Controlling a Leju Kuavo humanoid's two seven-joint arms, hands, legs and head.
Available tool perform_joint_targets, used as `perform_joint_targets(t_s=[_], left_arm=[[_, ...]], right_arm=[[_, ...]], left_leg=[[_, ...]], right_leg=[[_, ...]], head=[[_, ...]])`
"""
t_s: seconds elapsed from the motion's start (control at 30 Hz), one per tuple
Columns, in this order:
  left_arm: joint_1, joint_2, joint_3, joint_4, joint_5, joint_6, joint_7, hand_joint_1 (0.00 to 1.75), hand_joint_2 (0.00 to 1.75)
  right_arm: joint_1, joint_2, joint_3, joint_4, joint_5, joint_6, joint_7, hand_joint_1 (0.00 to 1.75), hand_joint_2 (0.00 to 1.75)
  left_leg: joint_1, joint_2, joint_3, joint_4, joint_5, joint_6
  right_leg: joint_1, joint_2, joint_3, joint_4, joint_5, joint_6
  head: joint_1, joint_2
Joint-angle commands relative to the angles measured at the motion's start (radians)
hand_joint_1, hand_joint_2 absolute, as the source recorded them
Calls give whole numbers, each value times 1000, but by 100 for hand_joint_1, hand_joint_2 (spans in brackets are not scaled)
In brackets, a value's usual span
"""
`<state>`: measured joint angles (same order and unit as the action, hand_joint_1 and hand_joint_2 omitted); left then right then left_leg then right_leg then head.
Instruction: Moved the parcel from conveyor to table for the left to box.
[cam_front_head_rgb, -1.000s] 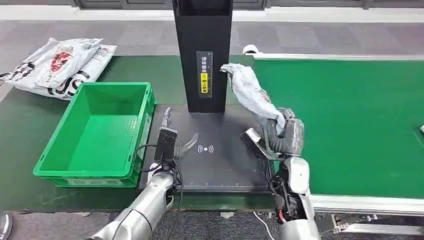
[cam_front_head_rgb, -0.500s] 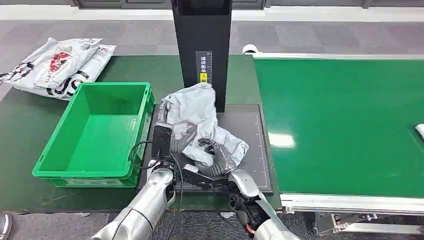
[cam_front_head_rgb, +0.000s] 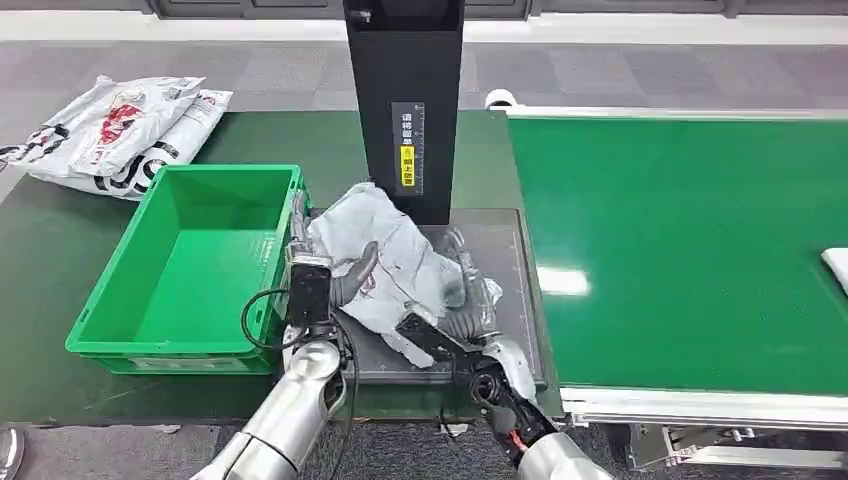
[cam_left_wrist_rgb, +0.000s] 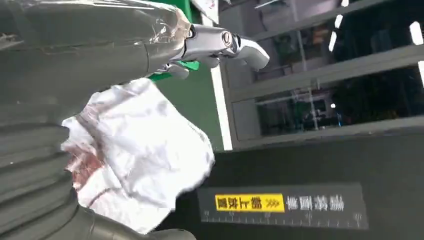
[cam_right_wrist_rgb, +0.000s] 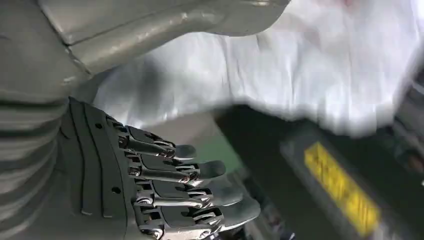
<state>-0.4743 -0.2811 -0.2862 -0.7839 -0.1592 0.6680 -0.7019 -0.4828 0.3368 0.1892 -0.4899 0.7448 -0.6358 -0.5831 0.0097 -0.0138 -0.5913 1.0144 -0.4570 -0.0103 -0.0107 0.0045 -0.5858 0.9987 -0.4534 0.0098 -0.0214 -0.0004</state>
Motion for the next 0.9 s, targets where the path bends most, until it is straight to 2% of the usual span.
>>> perform_joint_targets(t_s=[0.03,0.07,0.1,0.13,0.17,0.2,0.23,0.3,0.33,0.47,0.53,0.57,0.6,0.7,0.83,0.9], left_arm=[[-86,6,-43,250,-127,30,4,0,175],[-109,1,-50,327,-133,22,4,0,175],[-160,-12,-60,470,-156,19,4,0,175],[-184,-14,-107,539,-221,-5,79,0,175],[-180,-15,-120,544,-247,-15,97,0,175],[-183,-12,-170,566,-312,-76,180,0,175],[-176,-9,-199,567,-353,-106,228,0,175],[-174,-2,-297,598,-476,-276,425,0,175],[-165,4,-323,598,-506,-336,477,0,175],[-156,12,-358,592,-552,-388,530,0,175],[-152,15,-391,599,-592,-531,620,0,175],[-149,15,-398,600,-602,-566,646,23,175],[-144,15,-419,598,-631,-573,658,175,175],[-148,2,-388,589,-624,-497,663,175,175],[-156,0,-380,587,-623,-491,659,175,175],[-164,-5,-350,582,-623,-400,639,175,175]], right_arm=[[-29,-32,-115,-66,-115,-11,-80,0,175],[-25,-31,-122,-81,-134,-33,-100,0,175],[-6,-42,-101,-145,-221,-40,-115,0,175],[15,-54,-75,-213,-292,-43,-115,0,175],[22,-67,-52,-241,-338,-48,-115,0,175],[35,-81,-27,-289,-404,-46,-115,0,175],[38,-92,-7,-307,-437,-52,-115,0,0],[33,-104,5,-317,-465,-62,-115,0,0],[27,-103,7,-313,-474,-59,-115,0,0],[13,-106,11,-292,-467,-62,-115,0,0],[7,-103,6,-284,-465,-62,-115,0,0],[5,-102,4,-275,-461,-62,-115,0,0],[6,-101,-3,-272,-457,-60,-115,0,0],[35,-102,-19,-298,-429,-43,-115,0,0],[40,-99,-24,-301,-417,-44,-115,0,0],[47,-91,-43,-307,-394,-41,-115,0,0]], left_leg=[[-1,1,3,-3,1,1],[-1,1,4,-4,2,1],[-1,1,1,-1,1,0],[0,1,1,-1,1,0],[0,-1,1,-1,1,0],[0,-1,2,-2,1,0],[0,-2,1,-1,1,0],[-1,-1,1,-1,1,1],[0,0,1,-1,0,0],[-1,3,2,-2,0,1],[-1,2,4,-2,0,0],[-1,1,4,-3,1,0],[-1,1,4,-3,1,0],[-1,0,6,-2,1,0],[-1,0,12,-3,1,1],[-1,-1,12,-2,0,1]], right_leg=[[-1,-1,3,-3,1,-1],[-1,-1,4,-4,1,-1],[0,-1,1,-1,0,0],[0,-2,1,-1,0,0],[0,-3,2,-1,0,0],[0,-3,2,-2,0,0],[0,-3,1,-1,0,0],[0,-2,1,-1,0,0],[0,-1,1,-1,0,0],[-1,1,2,-2,0,0],[0,0,3,-2,0,-1],[-1,-1,4,-2,0,-1],[-1,-1,4,-3,1,-1],[-1,-1,7,-2,1,0],[-1,-2,13,-3,0,-1],[-1,-3,13,-2,-1,-1]], head=[[0,0],[0,0],[0,0],[0,0],[0,0],[0,0],[0,0],[0,0],[0,0],[0,0],[0,0],[0,0],[0,0],[0,0],[0,0],[0,0]])
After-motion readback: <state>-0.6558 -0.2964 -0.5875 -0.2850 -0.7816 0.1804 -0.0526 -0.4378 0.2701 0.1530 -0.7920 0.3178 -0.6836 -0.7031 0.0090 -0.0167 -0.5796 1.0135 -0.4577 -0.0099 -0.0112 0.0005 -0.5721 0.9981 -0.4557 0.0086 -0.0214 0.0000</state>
